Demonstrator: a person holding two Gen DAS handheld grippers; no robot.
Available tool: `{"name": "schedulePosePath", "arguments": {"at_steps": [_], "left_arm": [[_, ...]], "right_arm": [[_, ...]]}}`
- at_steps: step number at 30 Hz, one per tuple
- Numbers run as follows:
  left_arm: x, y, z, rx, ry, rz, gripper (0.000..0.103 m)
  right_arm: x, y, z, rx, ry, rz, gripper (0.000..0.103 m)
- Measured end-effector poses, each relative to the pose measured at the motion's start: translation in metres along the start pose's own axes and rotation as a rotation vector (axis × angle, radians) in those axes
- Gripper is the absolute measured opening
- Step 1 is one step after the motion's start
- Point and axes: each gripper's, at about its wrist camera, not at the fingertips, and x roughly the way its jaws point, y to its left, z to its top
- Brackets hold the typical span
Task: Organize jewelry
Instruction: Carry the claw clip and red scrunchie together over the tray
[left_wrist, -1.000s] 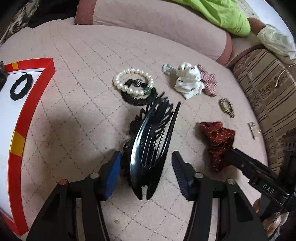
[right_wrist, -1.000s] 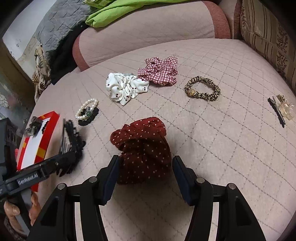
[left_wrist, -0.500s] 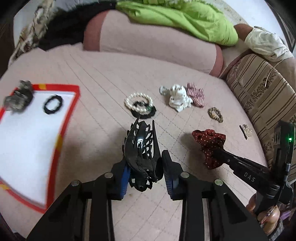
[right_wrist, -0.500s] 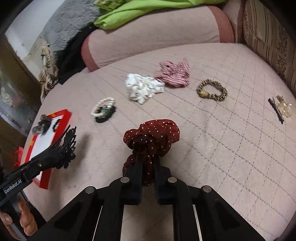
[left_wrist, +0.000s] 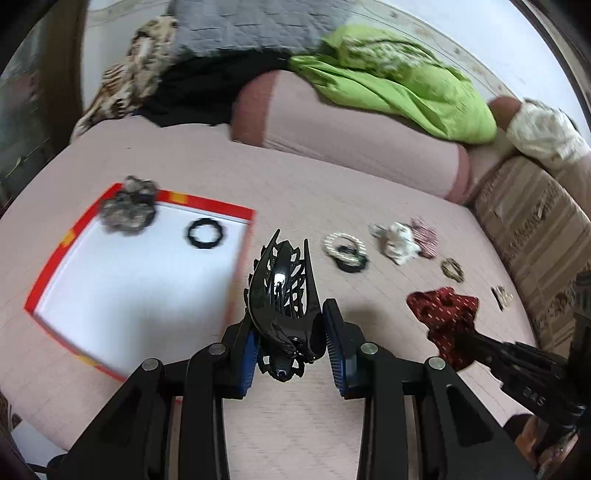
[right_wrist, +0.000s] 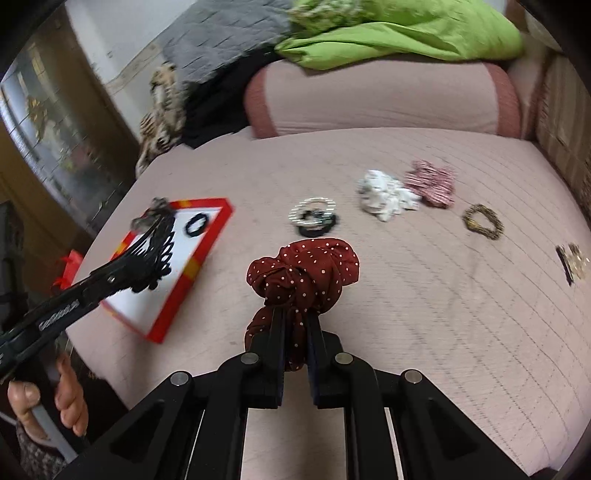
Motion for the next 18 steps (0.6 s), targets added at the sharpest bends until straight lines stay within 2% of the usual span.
{"name": "schedulePosePath", "arguments": {"at_steps": [8, 13, 18], "left_arm": [[-0.012, 0.094, 0.003, -0.154, -0.037, 0.127, 0.032], [-0.012, 0.151, 0.001, -0.254, -0.031, 0.177, 0.032], [-0.001, 0.189, 0.009, -0.275, -0.009, 0.267, 0.032]], "right_arm": [[0.027, 0.073, 0.015, -0.128, 0.063, 0.066, 0.011], [0.058, 0.120, 0.023, -0.189, 0.107, 0.113, 0.011], [0.099, 0.161, 0.027, -0.223, 0.167, 0.141, 0.011]]}}
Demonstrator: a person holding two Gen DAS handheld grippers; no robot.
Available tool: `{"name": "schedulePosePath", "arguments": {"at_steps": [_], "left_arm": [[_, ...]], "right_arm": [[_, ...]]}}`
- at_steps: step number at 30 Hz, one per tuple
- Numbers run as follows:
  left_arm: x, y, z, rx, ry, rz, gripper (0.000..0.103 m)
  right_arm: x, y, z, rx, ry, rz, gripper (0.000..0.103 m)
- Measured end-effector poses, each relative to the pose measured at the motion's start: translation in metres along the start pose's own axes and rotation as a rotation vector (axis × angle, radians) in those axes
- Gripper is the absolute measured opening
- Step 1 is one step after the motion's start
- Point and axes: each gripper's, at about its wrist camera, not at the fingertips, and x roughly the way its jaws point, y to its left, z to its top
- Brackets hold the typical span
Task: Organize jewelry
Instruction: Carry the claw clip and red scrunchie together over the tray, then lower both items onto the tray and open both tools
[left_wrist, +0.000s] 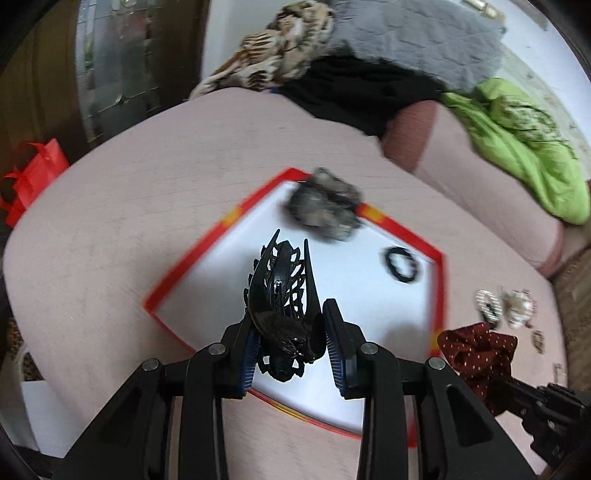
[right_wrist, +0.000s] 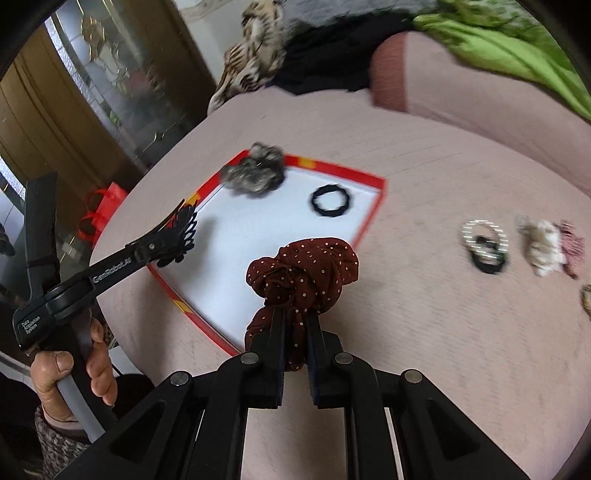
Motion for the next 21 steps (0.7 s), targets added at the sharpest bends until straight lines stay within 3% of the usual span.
{"name": "schedulePosePath", "arguments": {"at_steps": [7, 13, 16, 21], "left_arm": [[0.028, 0.032, 0.002, -0.052, 0.048, 0.080, 0.032], [0.032, 0.041, 0.001, -0.092, 0.033, 0.073, 0.032], [0.030, 0.047, 0.001, -0.131, 0.022, 0.041, 0.032], [0.022, 0.048, -0.001, -0.167, -0.007, 0.021, 0.034]], "right_arm": [[0.062, 0.021, 0.013, 0.030, 0.094, 0.042, 0.011], [0.092, 0.025, 0.005, 0.038, 0.150, 0.055, 0.014], [0.095, 0.022, -0.001, 0.035, 0.153, 0.028, 0.029], [0.093, 0.027, -0.007, -0.028, 0.160, -0.073, 0.030]]}}
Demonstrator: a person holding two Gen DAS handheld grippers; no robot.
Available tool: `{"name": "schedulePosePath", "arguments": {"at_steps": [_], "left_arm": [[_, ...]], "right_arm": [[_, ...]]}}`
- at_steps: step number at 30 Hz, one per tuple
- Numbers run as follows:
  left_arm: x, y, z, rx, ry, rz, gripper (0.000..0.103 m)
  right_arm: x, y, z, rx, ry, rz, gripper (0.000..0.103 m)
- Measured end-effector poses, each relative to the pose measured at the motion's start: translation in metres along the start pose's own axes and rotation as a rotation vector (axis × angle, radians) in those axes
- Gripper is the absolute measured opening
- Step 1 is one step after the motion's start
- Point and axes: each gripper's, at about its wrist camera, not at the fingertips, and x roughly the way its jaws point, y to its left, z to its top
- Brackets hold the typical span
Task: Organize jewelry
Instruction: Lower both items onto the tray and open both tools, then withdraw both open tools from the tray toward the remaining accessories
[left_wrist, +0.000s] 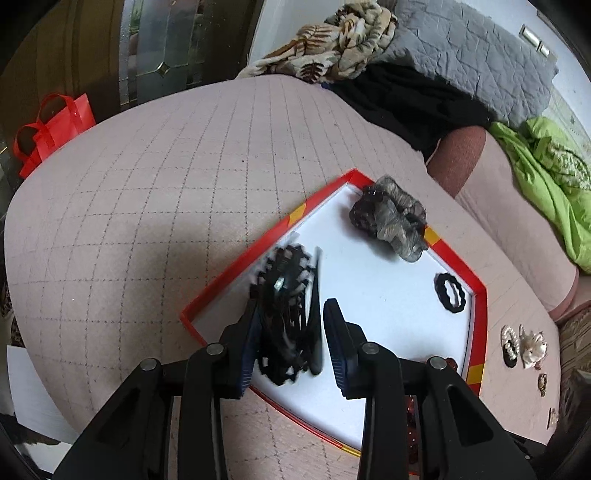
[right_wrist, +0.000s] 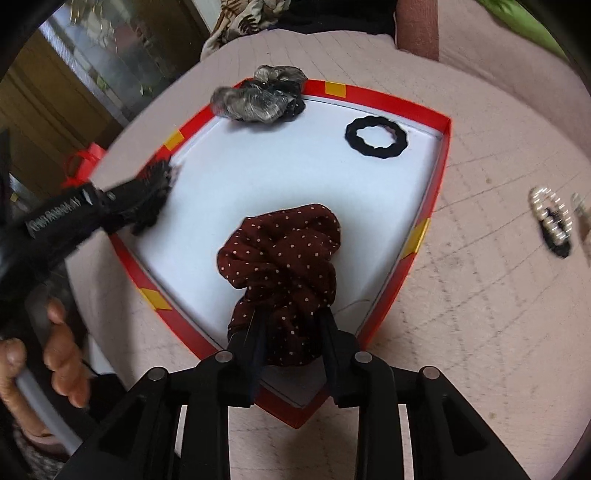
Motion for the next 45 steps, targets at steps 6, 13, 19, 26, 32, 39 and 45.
{"name": "schedulePosePath", "arguments": {"at_steps": [6, 13, 19, 26, 32, 39, 45], "left_arm": [[-0.016, -0.009, -0.001, 0.011, -0.033, -0.019, 0.039], [-0.034, -0.023, -0.007, 0.032, -0.031, -0.020, 0.043], [-0.056, -0.052, -0.015, 0.096, -0.046, -0.027, 0.046], [-0.089, -0.109, -0.040, 0.236, -0.080, -0.048, 0.054], [-0.108, -0.170, -0.075, 0.374, -0.086, -0.085, 0.057], [-0.115, -0.222, -0.115, 0.520, -0.064, -0.090, 0.057], [-0.112, -0.241, -0.135, 0.588, -0.039, -0.079, 0.057]], "right_arm": [[-0.002, 0.001, -0.004, -0.024, 0.011, -0.082, 0.029], [-0.010, -0.012, -0.006, 0.010, 0.005, -0.031, 0.032], [-0.050, -0.021, -0.023, 0.042, -0.092, 0.018, 0.051], [-0.103, -0.070, -0.063, 0.082, -0.172, -0.059, 0.058], [-0.137, -0.123, -0.103, 0.166, -0.223, -0.188, 0.060], [-0.162, -0.170, -0.131, 0.300, -0.275, -0.208, 0.060], [-0.167, -0.179, -0.136, 0.313, -0.295, -0.207, 0.061]]}}
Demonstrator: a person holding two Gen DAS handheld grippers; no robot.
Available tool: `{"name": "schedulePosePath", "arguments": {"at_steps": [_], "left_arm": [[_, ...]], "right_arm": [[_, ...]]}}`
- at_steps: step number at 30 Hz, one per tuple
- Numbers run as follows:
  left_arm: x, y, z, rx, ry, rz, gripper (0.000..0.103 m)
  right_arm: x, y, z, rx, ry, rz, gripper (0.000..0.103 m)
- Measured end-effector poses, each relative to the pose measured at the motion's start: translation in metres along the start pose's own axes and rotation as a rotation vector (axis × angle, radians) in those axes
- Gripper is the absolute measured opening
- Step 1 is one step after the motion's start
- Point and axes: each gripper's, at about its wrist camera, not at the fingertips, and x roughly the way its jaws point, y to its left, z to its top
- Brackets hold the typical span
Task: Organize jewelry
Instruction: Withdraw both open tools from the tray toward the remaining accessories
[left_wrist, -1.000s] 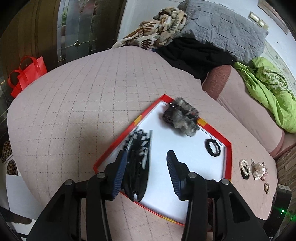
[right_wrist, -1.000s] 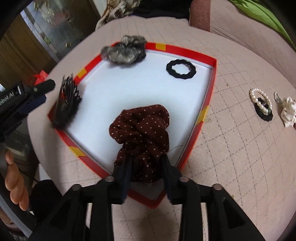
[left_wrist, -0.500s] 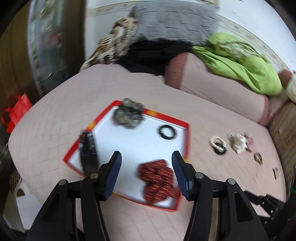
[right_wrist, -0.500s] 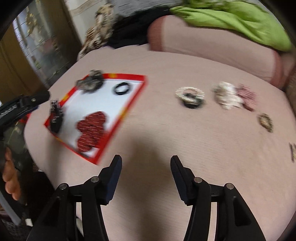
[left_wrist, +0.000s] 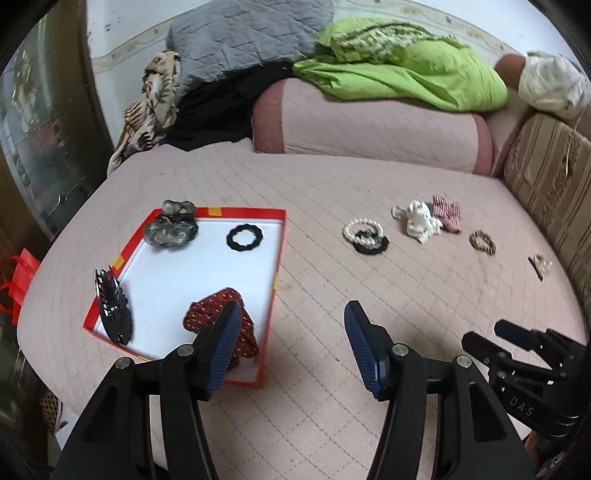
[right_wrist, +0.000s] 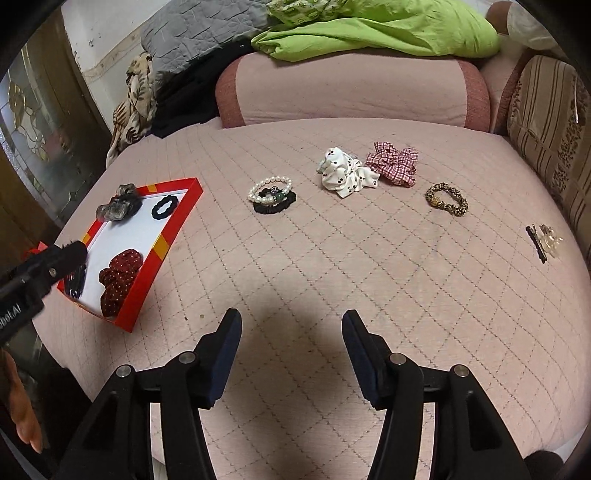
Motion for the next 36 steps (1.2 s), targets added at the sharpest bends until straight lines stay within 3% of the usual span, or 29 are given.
{"name": "schedulePosePath", "arguments": {"at_steps": [25, 36], "left_arm": [[0.048, -0.013, -0.007, 0.034, 0.128, -0.003, 0.057], [0.081, -0.011, 0.034, 0.009, 0.126, -0.084, 0.057]], "right_arm": [[0.030, -0.025, -0.002, 0.063, 0.044, -0.001, 0.064], [0.044, -0.064, 0.017, 0.119, 0.042, -0.045, 0.064]]}}
